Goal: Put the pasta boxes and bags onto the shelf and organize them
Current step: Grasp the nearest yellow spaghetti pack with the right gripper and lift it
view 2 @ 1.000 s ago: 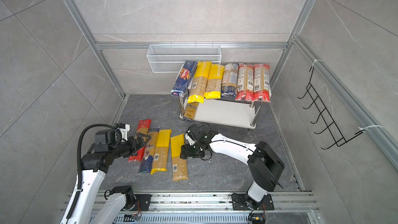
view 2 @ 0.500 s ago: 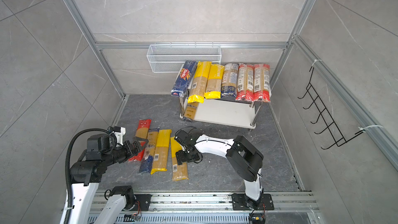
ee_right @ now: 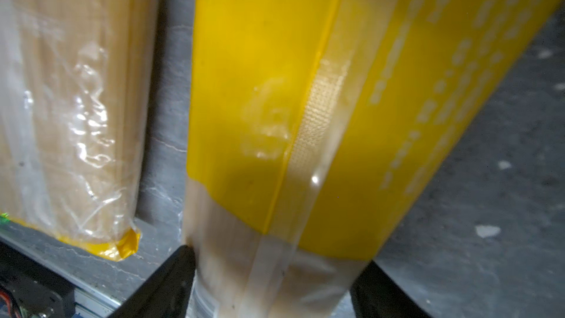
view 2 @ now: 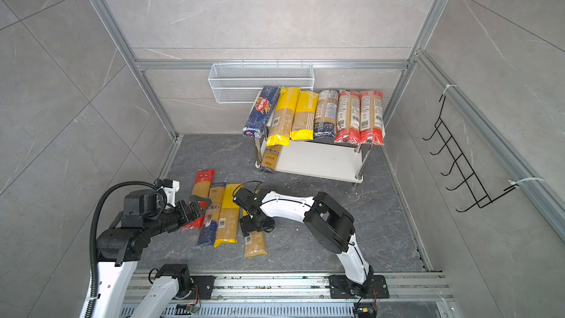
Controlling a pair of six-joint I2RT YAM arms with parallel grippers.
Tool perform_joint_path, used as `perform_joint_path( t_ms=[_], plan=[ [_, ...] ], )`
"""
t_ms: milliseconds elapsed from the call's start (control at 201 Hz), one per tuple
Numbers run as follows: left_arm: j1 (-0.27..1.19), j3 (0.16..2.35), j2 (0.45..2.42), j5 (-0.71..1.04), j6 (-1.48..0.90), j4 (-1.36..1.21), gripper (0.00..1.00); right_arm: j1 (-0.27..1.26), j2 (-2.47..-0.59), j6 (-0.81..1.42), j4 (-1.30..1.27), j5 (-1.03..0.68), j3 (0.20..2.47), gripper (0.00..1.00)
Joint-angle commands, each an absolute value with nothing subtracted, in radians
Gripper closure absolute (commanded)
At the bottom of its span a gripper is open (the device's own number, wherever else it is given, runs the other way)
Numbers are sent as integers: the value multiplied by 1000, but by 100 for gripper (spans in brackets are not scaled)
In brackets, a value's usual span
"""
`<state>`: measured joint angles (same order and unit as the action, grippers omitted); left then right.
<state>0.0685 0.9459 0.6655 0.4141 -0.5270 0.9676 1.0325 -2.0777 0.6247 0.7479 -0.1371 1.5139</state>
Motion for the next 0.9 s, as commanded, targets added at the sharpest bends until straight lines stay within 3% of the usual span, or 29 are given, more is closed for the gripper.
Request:
perform_joint_path(
  t_ms=[0,174,294,463,637,677,896],
  plan=[
    [85,990,673,389,-504,978,0,1056,-2161,643,798,-81,1567,20],
    [106,992,672,358,-495,983,0,1078,-2236,659,894,-43,1649,21],
    [115,1008,681,333,-487,989,0,1078,-2248,672,890,-63,1643,27],
    [120,1022,699,327,-486,983,0,1077,-2246,687,865,-96,1610,66],
    [121,1011,707,314,-491,977,0,1069,-2214,696,832,-126,1555,90],
    [121,1011,711,314,-492,973,0,1069,-2198,697,823,-131,1543,100],
    [121,1021,768,339,-509,917,0,1038,-2097,727,711,-204,1413,100]
  ],
)
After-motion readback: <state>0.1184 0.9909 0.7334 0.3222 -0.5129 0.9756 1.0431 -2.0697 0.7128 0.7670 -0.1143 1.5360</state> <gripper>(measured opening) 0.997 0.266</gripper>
